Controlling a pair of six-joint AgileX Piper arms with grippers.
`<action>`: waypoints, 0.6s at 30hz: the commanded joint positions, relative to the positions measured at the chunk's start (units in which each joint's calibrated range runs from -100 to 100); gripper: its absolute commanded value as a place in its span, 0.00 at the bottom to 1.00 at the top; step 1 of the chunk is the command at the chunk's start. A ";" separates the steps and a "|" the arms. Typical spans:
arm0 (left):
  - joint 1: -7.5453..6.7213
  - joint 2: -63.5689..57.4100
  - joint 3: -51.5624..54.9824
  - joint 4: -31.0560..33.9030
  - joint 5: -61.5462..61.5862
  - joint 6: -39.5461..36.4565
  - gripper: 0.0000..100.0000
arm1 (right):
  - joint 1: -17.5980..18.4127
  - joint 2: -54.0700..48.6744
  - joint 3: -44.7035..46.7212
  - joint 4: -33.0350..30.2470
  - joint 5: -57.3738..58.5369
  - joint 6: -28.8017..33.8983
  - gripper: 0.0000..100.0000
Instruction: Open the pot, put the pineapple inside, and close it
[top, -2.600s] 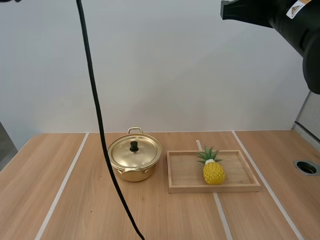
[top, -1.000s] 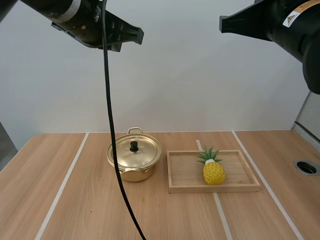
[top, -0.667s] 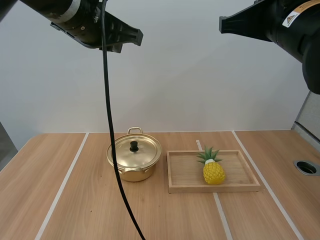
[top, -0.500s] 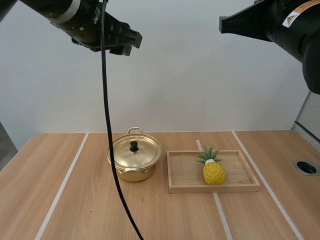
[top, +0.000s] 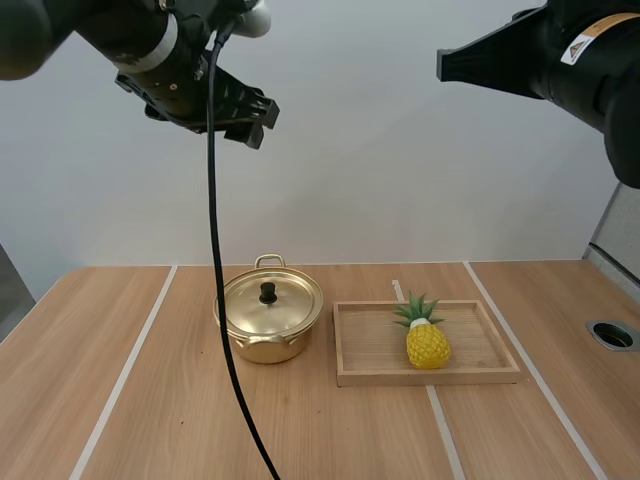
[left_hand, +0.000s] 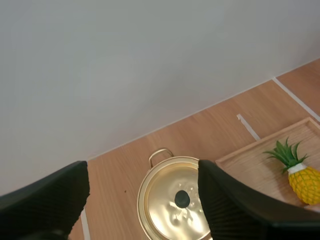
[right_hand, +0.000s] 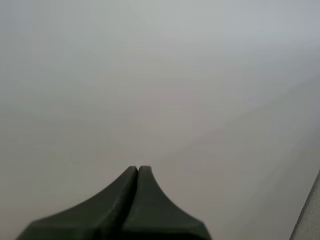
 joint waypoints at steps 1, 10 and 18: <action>-0.12 2.01 -0.49 -2.03 3.49 -0.62 1.00 | -0.23 -0.17 -0.48 -0.02 1.40 -0.54 0.00; -0.12 6.63 1.06 -3.23 3.91 -0.62 1.00 | -0.23 -0.17 -0.48 -0.02 1.57 -0.54 0.00; -0.12 9.62 8.63 -3.34 2.06 0.07 1.00 | -0.23 -0.17 -0.48 -0.02 1.57 -0.54 0.00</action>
